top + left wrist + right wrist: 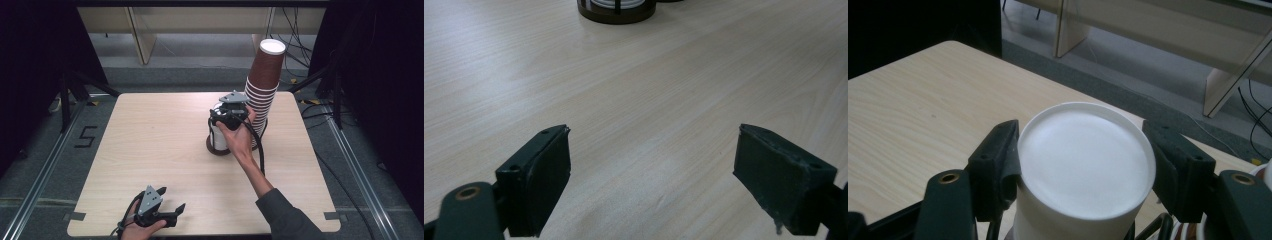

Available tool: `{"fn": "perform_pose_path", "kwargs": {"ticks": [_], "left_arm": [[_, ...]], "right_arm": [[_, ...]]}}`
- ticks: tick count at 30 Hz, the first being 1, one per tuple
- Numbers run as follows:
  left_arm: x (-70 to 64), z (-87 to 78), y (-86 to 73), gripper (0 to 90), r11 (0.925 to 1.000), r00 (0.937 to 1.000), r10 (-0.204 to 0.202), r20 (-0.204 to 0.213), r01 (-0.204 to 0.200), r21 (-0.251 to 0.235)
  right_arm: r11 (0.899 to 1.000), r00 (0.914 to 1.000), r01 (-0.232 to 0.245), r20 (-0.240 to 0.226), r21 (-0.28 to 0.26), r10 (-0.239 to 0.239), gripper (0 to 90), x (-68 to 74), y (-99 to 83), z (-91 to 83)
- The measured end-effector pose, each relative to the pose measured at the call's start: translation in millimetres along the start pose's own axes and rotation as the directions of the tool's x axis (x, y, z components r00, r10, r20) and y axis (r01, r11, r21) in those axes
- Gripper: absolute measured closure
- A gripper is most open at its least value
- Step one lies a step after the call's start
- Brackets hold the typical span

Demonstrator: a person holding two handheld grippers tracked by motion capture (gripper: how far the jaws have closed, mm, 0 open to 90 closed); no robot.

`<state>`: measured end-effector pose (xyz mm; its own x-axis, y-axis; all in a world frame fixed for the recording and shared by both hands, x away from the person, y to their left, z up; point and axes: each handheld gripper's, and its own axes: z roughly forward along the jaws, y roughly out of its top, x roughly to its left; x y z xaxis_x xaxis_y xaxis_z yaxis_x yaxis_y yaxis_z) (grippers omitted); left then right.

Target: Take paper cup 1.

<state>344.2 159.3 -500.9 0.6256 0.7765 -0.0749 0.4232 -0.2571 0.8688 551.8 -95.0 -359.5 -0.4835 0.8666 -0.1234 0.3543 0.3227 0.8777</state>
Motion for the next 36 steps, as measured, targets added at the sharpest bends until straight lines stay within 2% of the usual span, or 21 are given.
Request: {"fn": "perform_pose_path", "kwargs": {"ticks": [3,7,8,9,11,14,16,19,21,23,24,26,29,32,34,36], "left_arm": [[-0.5,-0.2,0.1,14.8,1.0,1.0,0.002,-0.005,-0.002,0.006],[-0.5,0.3,-0.1,14.9,1.0,1.0,0.0,-0.001,0.0,0.002],[-0.8,0.8,-0.2,14.8,1.0,1.0,-0.004,0.002,0.004,-0.003],[-0.2,0.8,-0.3,14.9,1.0,1.0,0.001,0.001,-0.001,0.002],[-0.7,1.0,-0.2,14.9,1.0,1.0,-0.005,0.002,0.005,-0.003],[-0.3,0.6,-0.2,14.9,1.0,1.0,0.001,0.0,-0.001,0.002],[0.0,0.6,0.0,14.9,1.0,1.0,-0.005,0.001,0.005,-0.004],[0.3,0.4,-0.2,14.9,1.0,1.0,-0.001,-0.004,0.001,0.0],[0.1,0.6,-0.2,14.8,1.0,1.0,-0.004,-0.006,0.004,-0.003],[0.2,0.9,-0.3,14.8,1.0,1.0,0.001,-0.007,-0.001,0.0],[0.3,1.1,-0.4,14.9,1.0,1.0,0.001,-0.008,-0.001,0.0],[0.6,1.2,-0.5,14.8,1.0,0.9999,-0.002,-0.011,0.002,0.0],[0.7,1.9,-0.9,14.8,1.0,0.9999,-0.007,-0.011,0.007,-0.002],[0.8,2.2,-1.0,14.9,0.9999,0.9998,-0.013,-0.017,0.013,-0.005],[0.7,2.3,-1.1,14.8,0.9999,0.9997,-0.015,-0.02,0.015,-0.006],[1.1,2.1,-1.0,14.8,0.9999,0.9997,-0.012,-0.022,0.012,-0.007]], "right_arm": [[1.0,1.0,0.0,-0.004,-0.03,0.0,34.9,-0.6,6.9,-4.3],[0.999,0.9997,-0.017,-0.018,-0.04,0.017,34.9,-1.1,16.7,-12.5],[0.999,0.9998,-0.007,-0.019,-0.049,0.006,34.9,-1.8,18.9,-14.1],[0.998,0.9996,-0.021,-0.02,-0.052,0.02,35.0,-0.6,20.9,-16.0],[0.998,0.9998,0.001,-0.022,-0.067,-0.002,35.0,-1.7,25.6,-19.8],[0.996,0.9988,-0.02,-0.045,-0.084,0.017,35.0,-0.3,30.9,-25.8],[0.996,0.9987,0.0,-0.05,-0.088,-0.004,35.0,-0.3,32.7,-30.8],[0.996,0.9957,-0.018,-0.092,-0.089,0.01,35.0,3.7,31.9,-38.3],[0.996,0.9948,-0.001,-0.101,-0.093,-0.009,35.0,6.6,30.5,-43.9],[0.995,0.9925,0.01,-0.12,-0.1,-0.022,35.0,10.0,28.0,-49.4],[0.995,0.9887,0.009,-0.148,-0.103,-0.024,35.0,11.9,26.4,-51.3],[0.995,0.9858,0.022,-0.163,-0.099,-0.038,35.0,15.4,22.5,-56.9],[0.996,0.9761,0.03,-0.212,-0.087,-0.048,35.0,21.6,14.5,-63.5],[0.996,0.9703,0.042,-0.235,-0.078,-0.059,35.0,27.5,6.0,-69.8],[0.996,0.9626,0.043,-0.264,-0.074,-0.061,35.0,29.6,0.3,-73.2],[0.995,0.9606,0.055,-0.268,-0.078,-0.074,35.0,31.8,-5.0,-75.6]]}}
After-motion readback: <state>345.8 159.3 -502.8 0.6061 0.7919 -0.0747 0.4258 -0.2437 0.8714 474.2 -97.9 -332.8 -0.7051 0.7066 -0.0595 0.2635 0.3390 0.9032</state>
